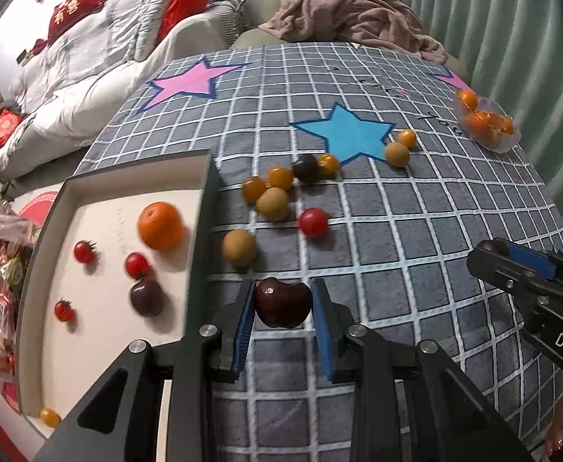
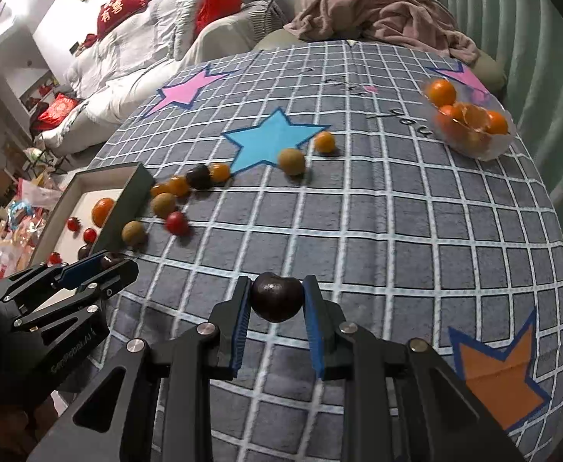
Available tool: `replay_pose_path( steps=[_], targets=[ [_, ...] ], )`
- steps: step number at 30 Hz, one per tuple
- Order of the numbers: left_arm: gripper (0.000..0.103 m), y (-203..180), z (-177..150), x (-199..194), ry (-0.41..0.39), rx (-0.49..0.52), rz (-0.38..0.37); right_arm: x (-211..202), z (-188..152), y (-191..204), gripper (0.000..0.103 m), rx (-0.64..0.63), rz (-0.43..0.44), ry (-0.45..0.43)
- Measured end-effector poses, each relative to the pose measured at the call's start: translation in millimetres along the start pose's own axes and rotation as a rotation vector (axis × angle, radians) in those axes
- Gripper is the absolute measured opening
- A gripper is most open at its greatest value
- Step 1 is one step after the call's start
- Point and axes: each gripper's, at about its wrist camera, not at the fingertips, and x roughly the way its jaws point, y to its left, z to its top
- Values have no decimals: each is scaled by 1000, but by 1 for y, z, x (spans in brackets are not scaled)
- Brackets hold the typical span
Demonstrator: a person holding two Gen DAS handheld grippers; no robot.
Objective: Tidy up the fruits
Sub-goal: 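Carry both dark plums with both tools over the tray, then open the right tool to drop its plum while the left tool releases its plum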
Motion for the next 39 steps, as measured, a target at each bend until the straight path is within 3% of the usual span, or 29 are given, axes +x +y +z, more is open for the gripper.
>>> replay_pose_path(
  steps=[20, 30, 39],
  targets=[
    [31, 83, -22, -24, -32, -99, 43, -2, 14, 103, 29, -169, 45, 8],
    [31, 144, -38, -22, -3, -167, 120, 12, 24, 171, 29, -277, 108, 27],
    [31, 172, -52, -11, 41, -211, 167, 45, 18, 215, 29, -328, 168, 97]
  ],
)
